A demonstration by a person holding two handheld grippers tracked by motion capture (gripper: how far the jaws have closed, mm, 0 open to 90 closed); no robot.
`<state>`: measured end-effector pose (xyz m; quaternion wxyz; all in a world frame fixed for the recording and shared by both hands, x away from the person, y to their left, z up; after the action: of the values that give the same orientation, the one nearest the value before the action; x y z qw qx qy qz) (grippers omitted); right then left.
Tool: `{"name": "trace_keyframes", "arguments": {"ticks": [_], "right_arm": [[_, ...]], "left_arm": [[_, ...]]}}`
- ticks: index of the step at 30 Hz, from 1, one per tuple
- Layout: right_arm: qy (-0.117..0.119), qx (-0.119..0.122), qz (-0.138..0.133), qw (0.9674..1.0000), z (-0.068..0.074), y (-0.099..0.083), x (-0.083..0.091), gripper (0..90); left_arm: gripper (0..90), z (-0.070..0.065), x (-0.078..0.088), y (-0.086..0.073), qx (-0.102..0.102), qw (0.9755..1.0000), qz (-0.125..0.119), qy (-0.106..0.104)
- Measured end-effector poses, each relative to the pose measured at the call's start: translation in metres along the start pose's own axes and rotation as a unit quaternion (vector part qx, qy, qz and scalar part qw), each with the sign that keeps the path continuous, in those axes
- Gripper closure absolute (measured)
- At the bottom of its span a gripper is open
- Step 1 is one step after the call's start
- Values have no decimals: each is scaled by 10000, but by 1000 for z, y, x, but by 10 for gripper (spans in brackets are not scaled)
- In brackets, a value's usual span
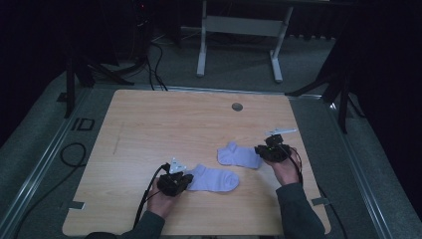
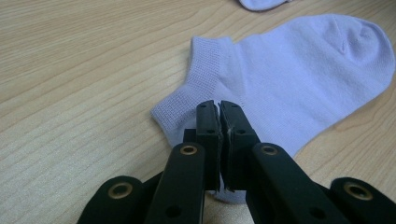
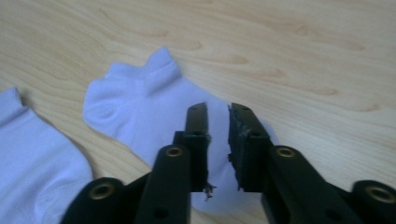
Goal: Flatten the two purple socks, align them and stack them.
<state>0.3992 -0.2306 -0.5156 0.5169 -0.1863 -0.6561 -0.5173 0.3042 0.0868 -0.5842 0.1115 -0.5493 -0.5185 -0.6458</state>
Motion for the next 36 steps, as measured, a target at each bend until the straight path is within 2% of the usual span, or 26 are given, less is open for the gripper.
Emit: {"name": "trace_keyframes", "arguments": {"ticks": [3, 6, 18, 25, 28, 32, 36], "right_arm": [[10, 56, -116, 9999, 1, 3, 5, 697], [49, 217, -150, 9996, 5, 6, 6, 666], [153, 807, -52, 9966, 29, 16, -8, 600], [160, 1238, -52, 9922, 44, 25, -13, 588], [146, 1453, -23, 9893, 46, 28, -18, 589], [151, 1735, 134, 9846, 48, 30, -31, 590], [252, 1883, 337, 9812, 50, 29, -44, 574]], "left_arm": [[869, 0, 0, 0, 2, 10000, -2, -4], [869, 0, 0, 0, 3, 10000, -3, -6], [866, 0, 0, 0, 1, 10000, -3, -16], [866, 0, 0, 0, -9, 10000, 4, -29], [866, -1, 0, 0, -9, 10000, 4, -31], [866, -1, 0, 0, -10, 10000, 3, -26], [865, -1, 0, 0, -8, 10000, 4, -31]]}}
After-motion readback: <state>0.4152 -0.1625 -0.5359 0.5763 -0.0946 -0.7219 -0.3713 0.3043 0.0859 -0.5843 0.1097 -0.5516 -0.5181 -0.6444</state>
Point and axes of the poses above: each handheld gripper's, and its own axes: x roughly backward along the jaws, y roughly out of its top, z roughly to its left, the point moved 3 cm from there along -x, roughly forward along the jaws, and after that the axes turned 13 degrees about z, right-handed, at the moved point
